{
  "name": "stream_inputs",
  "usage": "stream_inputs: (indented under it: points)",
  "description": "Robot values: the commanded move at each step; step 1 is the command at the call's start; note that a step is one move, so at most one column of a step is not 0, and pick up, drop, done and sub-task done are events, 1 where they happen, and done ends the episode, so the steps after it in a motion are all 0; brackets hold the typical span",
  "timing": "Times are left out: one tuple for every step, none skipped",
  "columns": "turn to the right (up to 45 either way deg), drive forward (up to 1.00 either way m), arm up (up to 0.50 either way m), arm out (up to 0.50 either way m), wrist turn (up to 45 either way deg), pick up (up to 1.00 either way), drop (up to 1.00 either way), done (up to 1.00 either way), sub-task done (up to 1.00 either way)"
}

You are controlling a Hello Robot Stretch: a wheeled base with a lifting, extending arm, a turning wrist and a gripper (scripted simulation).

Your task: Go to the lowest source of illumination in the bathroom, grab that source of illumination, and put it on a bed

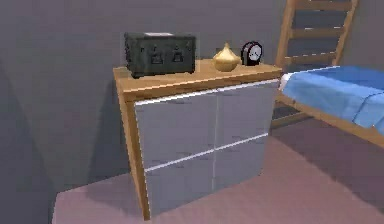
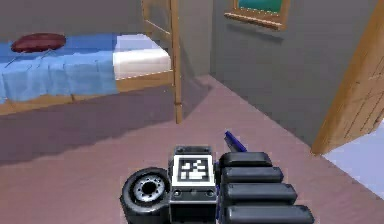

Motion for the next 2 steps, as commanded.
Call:
stream_inputs:
  points:
    - [-45.0, 0.00, 0.00, 0.00, 0.0, 0.00, 0.00, 0.00, 0.00]
    - [-21.0, 0.00, 0.00, 0.00, 0.0, 0.00, 0.00, 0.00, 0.00]
